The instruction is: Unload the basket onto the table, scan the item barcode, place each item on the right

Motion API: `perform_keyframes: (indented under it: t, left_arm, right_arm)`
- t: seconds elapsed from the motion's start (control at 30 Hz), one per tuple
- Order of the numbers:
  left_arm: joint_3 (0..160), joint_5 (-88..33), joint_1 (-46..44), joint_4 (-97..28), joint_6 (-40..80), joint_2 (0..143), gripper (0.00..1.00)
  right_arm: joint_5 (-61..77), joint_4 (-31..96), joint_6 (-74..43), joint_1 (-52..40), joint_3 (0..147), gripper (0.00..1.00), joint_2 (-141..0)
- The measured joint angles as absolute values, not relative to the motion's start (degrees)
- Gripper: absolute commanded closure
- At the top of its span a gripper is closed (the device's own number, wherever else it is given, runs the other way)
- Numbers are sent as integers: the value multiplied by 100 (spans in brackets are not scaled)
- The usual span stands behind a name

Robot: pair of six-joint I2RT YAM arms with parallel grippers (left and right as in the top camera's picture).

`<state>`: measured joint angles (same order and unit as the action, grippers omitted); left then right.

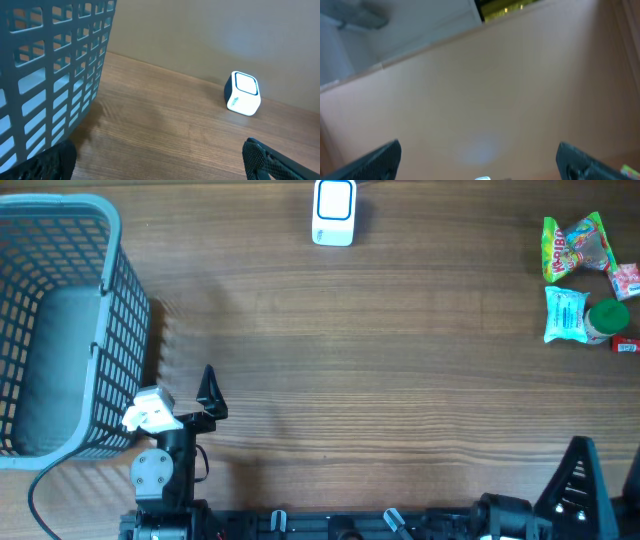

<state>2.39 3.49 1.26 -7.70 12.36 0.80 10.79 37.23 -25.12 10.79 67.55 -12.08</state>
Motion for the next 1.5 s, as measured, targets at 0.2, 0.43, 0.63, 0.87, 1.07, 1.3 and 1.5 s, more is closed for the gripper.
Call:
perform_keyframes:
  t: [0.2, 0.43, 0.63, 0.87, 1.07, 1.3, 1.5]
  left_arm:
    - [239, 349, 126, -770, 1236, 80, 0]
    - [239, 349, 126, -770, 1236, 80, 0]
    - [239, 349, 126, -770, 1236, 80, 0]
    - [239, 349, 126, -770, 1236, 80, 0]
    - [239, 349, 126, -770, 1236, 80, 0]
    - [239, 349, 126, -770, 1236, 80, 0]
    - [239, 349, 126, -770, 1236, 80, 0]
  right_arm:
    - [1052, 307, -2429, 810, 3645, 0, -115]
    - [1258, -1859, -1516, 346, 1293, 0, -108]
    - [1225, -1820, -1315, 285, 239, 0, -104]
    - [1164, -792, -856, 126, 36, 0, -91]
    - [1131, -64, -587, 91, 36, 0, -89]
    - [1131, -64, -567, 91, 36, 0, -89]
    - [1131, -64, -567, 91, 36, 0, -89]
